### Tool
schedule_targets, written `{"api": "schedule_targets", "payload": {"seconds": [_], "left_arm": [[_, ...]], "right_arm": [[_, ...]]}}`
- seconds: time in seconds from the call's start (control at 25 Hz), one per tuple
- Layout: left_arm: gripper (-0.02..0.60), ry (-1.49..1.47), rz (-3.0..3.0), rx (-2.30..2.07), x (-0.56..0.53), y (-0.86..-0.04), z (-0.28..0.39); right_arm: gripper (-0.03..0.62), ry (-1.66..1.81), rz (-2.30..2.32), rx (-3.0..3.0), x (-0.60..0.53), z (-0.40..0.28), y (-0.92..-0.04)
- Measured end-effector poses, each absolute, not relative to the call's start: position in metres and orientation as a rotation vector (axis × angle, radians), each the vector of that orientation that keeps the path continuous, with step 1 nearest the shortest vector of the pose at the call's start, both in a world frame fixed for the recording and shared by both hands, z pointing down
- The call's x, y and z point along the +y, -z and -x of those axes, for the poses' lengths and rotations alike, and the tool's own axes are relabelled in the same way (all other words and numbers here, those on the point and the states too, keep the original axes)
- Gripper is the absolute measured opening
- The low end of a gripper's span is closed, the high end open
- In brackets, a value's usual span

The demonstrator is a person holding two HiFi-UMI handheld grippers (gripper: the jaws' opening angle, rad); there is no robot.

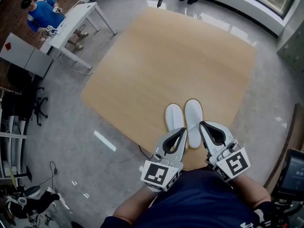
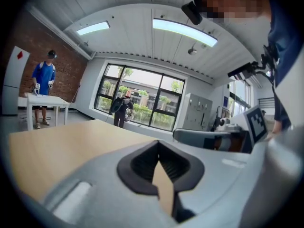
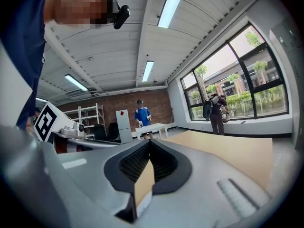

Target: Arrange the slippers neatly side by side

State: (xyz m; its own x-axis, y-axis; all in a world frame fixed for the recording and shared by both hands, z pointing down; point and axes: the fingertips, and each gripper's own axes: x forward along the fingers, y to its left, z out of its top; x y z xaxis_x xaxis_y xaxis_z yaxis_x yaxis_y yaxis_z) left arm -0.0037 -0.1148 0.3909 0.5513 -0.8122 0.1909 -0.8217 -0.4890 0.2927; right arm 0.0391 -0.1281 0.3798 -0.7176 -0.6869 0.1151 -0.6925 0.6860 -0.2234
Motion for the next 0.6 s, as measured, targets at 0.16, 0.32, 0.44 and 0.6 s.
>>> {"api": "schedule_targets", "payload": {"seconds": [0.16, 0.32, 0.44, 0.6], "left_arm": [[0.003, -0.062, -2.433, -1.323, -0.115, -0.394, 0.004], [0.003, -0.082, -2.411, -1.297, -0.115, -0.401, 0.002], [0.003, -0.081, -2.408, -1.296, -0.113, -0.404, 0.001], [0.003, -0.075, -2.407, -1.305, -0.113, -0.407, 0.003]], "right_arm": [[0.009, -0.365, -1.198, -2.866, -0.133, -0.039, -0.376], [0.008, -0.388, -1.203, -2.847, -0.136, -0.039, -0.378], [0.009, -0.345, -1.212, -2.853, -0.137, -0.043, -0.379], [0.009, -0.379, -1.186, -2.854, -0.136, -0.04, -0.381]]}}
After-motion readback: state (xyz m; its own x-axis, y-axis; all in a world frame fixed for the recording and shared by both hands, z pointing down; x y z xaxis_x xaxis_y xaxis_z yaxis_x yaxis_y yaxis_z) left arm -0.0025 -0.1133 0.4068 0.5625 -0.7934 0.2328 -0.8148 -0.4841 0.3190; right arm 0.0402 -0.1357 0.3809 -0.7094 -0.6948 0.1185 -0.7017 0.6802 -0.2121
